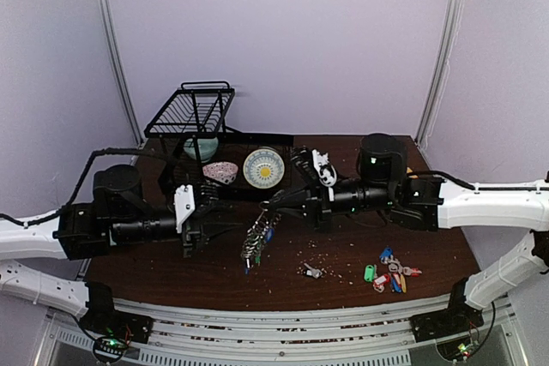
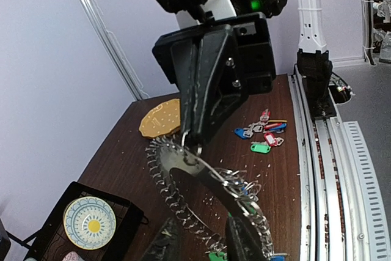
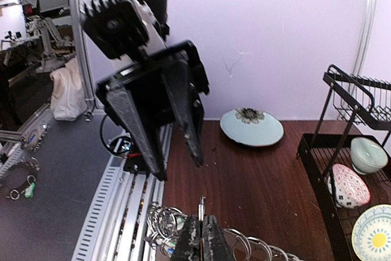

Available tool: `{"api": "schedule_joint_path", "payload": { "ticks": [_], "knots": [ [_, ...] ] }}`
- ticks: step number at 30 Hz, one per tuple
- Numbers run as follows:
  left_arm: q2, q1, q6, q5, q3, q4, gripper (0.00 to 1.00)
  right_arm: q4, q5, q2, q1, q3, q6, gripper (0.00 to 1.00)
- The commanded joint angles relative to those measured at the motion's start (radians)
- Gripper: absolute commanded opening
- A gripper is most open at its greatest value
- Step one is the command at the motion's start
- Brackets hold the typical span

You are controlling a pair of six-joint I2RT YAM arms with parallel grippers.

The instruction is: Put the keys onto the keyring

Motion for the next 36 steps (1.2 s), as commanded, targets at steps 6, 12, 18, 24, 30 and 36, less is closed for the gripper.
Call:
{"api": "schedule_joint_path", "payload": {
  "ticks": [6, 12, 18, 24, 30, 36],
  "knots": [
    [0.049, -0.003, -0.101, 0.096, -0.055, 0.396, 0.24, 0.416, -0.130, -0.039, 0.007, -0.077, 0.135, 0.00],
    [0.087, -0.003, -0.129, 0.169, -0.045, 0.490, 0.22, 0.413, -0.129, -0.031, 0.016, -0.072, 0.118, 0.00],
    [0.119, -0.003, -0.145, 0.185, -0.035, 0.515, 0.19, 0.371, -0.108, -0.037, 0.027, -0.063, 0.081, 0.00],
    [0.138, -0.003, -0.149, 0.155, -0.028, 0.519, 0.11, 0.354, -0.107, -0.038, 0.033, -0.058, 0.067, 0.00],
    [0.148, -0.003, -0.149, 0.177, -0.024, 0.533, 0.12, 0.324, -0.093, -0.037, 0.036, -0.054, 0.049, 0.00],
    [0.153, -0.003, -0.144, 0.182, -0.022, 0.534, 0.00, 0.307, -0.089, -0.037, 0.037, -0.049, 0.037, 0.00]
  ]
}}
